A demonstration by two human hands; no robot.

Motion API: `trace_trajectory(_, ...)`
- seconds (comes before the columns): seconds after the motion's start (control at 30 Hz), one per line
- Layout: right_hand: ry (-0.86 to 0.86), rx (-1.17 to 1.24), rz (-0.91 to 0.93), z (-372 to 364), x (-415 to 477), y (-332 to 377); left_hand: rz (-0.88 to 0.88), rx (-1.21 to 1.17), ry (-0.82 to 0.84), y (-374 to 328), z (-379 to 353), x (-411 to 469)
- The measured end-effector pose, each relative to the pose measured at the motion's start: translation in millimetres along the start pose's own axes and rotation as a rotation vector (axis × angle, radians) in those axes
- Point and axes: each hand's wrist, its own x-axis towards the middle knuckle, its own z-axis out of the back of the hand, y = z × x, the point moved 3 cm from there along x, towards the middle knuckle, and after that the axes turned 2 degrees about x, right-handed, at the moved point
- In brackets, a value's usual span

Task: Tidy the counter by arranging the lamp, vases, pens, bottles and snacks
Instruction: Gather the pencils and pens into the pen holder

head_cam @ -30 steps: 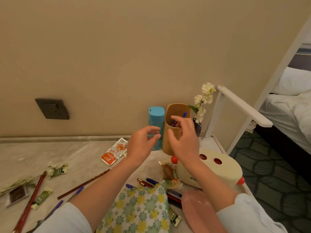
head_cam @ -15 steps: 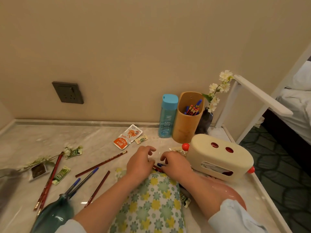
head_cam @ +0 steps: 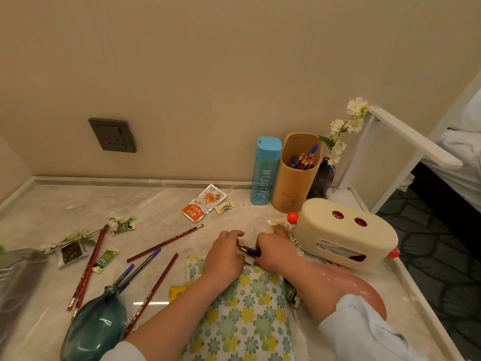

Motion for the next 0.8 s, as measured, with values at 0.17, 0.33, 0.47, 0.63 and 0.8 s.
trace_trajectory(0.17,0.081,-0.026,0.003,-1.3,2.2,-0.3,-0.023,-0.038,-0.031,2.6,-3.4,-1.7)
trace_trajectory(0.33,0.099,-0.046,0.004,-1.4,2.8,0.6,-0.013,-0.112,-0.073,4.6,-5.6,-3.8)
trace_trajectory(0.47,0.070,-0.034,-0.002,-3.0,1.6,-0.5,-0.002,-0.146,-0.090,4.4,-4.9,-4.3)
trace_trajectory(0.63,-0.011,0.066,-0.011,-1.5,-2.1,-2.4,0.009,-0.169,-0.103,4.1,-4.9,-4.7)
trace_trajectory(0.8,-0.009,0.054,-0.010,-1.1,-1.4,-1.1,0.017,-0.178,-0.060,5.1,-4.4,-3.5)
